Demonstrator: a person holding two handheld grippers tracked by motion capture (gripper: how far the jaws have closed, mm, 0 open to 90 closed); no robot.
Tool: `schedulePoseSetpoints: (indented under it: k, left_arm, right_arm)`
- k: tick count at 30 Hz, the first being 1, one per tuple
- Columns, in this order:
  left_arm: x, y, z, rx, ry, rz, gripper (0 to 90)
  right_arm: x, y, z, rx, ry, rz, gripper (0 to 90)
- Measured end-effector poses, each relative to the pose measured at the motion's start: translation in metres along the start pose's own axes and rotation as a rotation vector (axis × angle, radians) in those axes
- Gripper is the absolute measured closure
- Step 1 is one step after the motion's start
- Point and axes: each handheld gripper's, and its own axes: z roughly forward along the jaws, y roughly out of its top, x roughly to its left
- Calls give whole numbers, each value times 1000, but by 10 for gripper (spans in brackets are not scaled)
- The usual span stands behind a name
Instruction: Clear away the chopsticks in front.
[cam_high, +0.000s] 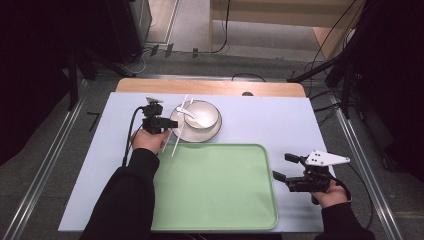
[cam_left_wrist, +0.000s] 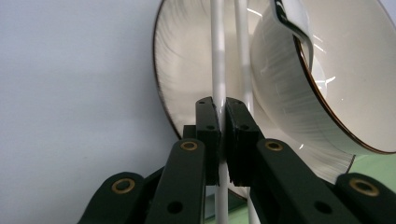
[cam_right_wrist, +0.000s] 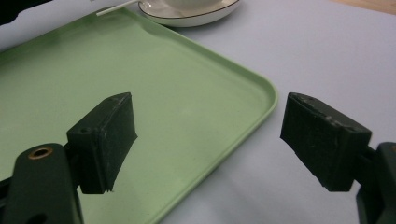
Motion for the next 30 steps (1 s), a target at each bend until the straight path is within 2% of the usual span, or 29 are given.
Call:
schedulePoseSetpoints:
  k: [5, 7, 10, 14, 21, 25, 27, 30]
  left_arm:
    - [8, -1, -14, -23, -2, -18, 861]
    - [13, -2, -21, -38, -12, -35, 861]
    - [18, -3, -31, -54, -23, -41, 861]
    - [21, -11, -41, -38, -45, -21, 861]
    - [24, -26, -58, -57, -63, -11, 861]
    - [23, -40, -71, -85, -112, -16, 861]
    - [22, -45, -75, -80, -102, -6, 861]
    - [21, -50, -87, -108, -103, -5, 861]
  right_arm:
    - [0, 0, 0, -3, -3, 1, 185]
    - [0, 0, 0, -3, -5, -4, 185]
    - [1, 0, 0, 0, -6, -1, 185]
    - [0, 0, 1, 4, -6, 0, 184]
    - [-1, -1, 1, 8, -17, 0, 183]
    - [-1, -1, 3, 13, -16, -2, 183]
    - [-2, -1, 4, 13, -17, 0, 183]
    - [-3, -2, 4, 21, -20, 4, 183]
